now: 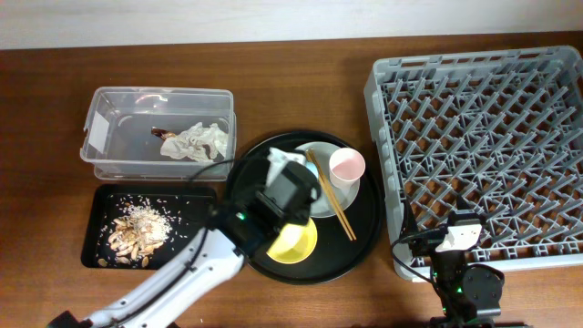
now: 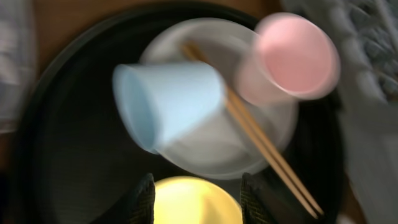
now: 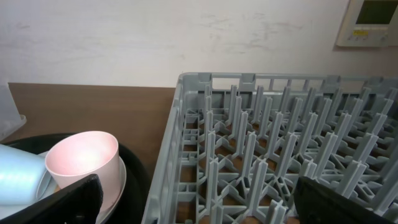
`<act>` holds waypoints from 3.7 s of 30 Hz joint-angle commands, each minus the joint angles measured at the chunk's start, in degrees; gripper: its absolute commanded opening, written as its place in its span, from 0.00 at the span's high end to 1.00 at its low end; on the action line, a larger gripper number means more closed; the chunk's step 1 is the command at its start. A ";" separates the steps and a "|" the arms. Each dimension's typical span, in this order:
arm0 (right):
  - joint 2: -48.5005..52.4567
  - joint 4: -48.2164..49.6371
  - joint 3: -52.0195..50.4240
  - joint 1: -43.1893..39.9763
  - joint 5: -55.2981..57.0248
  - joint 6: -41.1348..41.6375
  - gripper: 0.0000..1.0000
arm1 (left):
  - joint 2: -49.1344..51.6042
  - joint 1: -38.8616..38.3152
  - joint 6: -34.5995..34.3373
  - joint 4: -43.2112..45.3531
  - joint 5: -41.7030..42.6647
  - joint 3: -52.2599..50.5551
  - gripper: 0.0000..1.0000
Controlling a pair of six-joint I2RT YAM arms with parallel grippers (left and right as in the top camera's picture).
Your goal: Sort waste into correct bins and load items into the dishwasher rack
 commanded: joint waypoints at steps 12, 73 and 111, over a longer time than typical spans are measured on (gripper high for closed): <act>-0.37 -0.24 -0.31 -0.31 0.26 -0.17 0.01 | 12.11 19.34 9.94 10.40 33.00 0.72 0.44; 3.78 -27.04 30.10 -0.31 -23.69 15.06 0.01 | 15.28 20.68 9.03 19.93 39.95 0.81 1.00; 40.19 -18.60 43.95 -0.31 -73.48 21.99 0.04 | -13.62 26.18 -4.68 27.93 98.92 1.25 1.00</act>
